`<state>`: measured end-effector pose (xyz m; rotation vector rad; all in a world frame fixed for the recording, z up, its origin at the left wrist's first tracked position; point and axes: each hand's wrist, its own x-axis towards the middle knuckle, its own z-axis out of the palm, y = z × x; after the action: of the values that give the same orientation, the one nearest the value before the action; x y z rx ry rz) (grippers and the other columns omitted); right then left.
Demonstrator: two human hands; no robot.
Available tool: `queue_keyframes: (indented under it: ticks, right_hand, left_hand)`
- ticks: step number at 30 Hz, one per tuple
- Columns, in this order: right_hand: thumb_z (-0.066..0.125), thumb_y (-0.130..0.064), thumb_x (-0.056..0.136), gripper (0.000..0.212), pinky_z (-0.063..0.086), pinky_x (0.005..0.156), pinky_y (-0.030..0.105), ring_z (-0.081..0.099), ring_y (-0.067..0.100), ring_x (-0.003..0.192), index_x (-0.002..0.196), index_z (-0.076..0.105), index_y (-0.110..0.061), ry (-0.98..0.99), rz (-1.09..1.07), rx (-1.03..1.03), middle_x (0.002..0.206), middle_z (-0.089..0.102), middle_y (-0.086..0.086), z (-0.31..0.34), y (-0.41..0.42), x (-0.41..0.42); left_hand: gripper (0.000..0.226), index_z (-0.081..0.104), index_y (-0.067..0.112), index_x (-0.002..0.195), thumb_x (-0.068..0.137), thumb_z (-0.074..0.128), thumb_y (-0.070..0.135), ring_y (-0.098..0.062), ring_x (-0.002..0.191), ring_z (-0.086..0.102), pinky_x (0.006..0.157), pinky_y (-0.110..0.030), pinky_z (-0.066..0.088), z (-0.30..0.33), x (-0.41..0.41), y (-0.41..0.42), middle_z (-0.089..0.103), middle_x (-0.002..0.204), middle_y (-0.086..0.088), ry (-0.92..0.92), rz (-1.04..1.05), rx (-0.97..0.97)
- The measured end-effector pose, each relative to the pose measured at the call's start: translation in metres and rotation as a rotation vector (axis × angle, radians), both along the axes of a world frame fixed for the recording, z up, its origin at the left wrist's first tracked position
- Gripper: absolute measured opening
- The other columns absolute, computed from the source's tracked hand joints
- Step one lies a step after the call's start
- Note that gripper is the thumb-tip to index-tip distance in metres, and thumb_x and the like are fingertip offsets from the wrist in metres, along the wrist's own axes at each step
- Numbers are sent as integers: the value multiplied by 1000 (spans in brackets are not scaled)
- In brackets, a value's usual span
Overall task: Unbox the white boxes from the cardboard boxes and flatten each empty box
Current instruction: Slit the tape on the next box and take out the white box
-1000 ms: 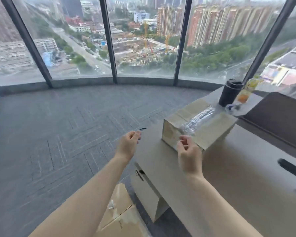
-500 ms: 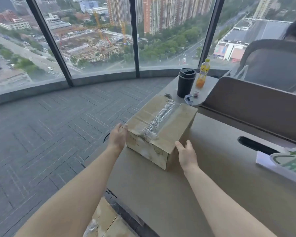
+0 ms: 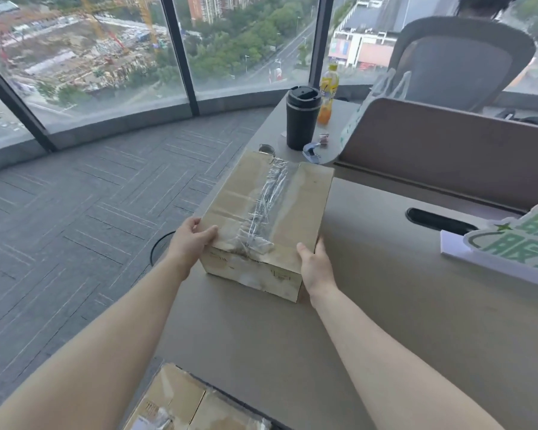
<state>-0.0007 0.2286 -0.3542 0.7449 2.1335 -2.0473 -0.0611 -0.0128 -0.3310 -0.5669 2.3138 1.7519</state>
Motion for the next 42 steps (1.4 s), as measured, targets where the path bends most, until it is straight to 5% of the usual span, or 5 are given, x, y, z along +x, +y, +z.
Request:
queue_keyframes:
  ticks: [11, 17, 32, 38, 42]
  right_hand:
    - [49, -26, 100, 63, 30, 115, 32, 47, 10, 129, 157, 21, -19, -59, -117, 0, 147, 45, -10, 15, 122, 88]
    - [50, -16, 99, 38, 43, 108, 37, 64, 9, 111, 136, 55, -23, -28, -177, 32, 119, 69, -13, 28, 224, 174]
    - [48, -11, 97, 45, 38, 105, 27, 56, 8, 118, 134, 45, -36, -43, -218, 24, 124, 62, -17, 26, 373, 318]
    - [49, -25, 101, 49, 33, 110, 28, 48, 6, 126, 149, 41, -25, -54, -195, 43, 137, 52, -18, 17, 385, 325]
    - [49, -38, 102, 55, 30, 109, 31, 39, 19, 139, 152, 36, -18, -138, -236, 200, 150, 43, -2, 8, 417, 324]
  left_hand:
    - [34, 59, 23, 96, 70, 81, 22, -22, 87, 71, 82, -49, 58, 11, 72, 109, 72, 100, -1, -42, -172, -15]
    - [44, 61, 24, 94, 56, 76, 38, -18, 85, 71, 80, -45, 59, 24, 137, 209, 72, 97, 4, -41, -323, -52]
    - [57, 56, 20, 89, 44, 74, 49, -21, 84, 67, 79, -50, 57, 18, 273, 359, 68, 93, 1, -66, -408, -196]
    - [63, 51, 26, 113, 57, 68, 50, -17, 90, 67, 83, -44, 56, 22, 263, 369, 65, 106, 6, -105, -527, -308]
    - [74, 25, 23, 149, 88, 56, 53, -29, 121, 54, 99, -43, 45, 23, 243, 398, 46, 140, -8, 9, -604, -523]
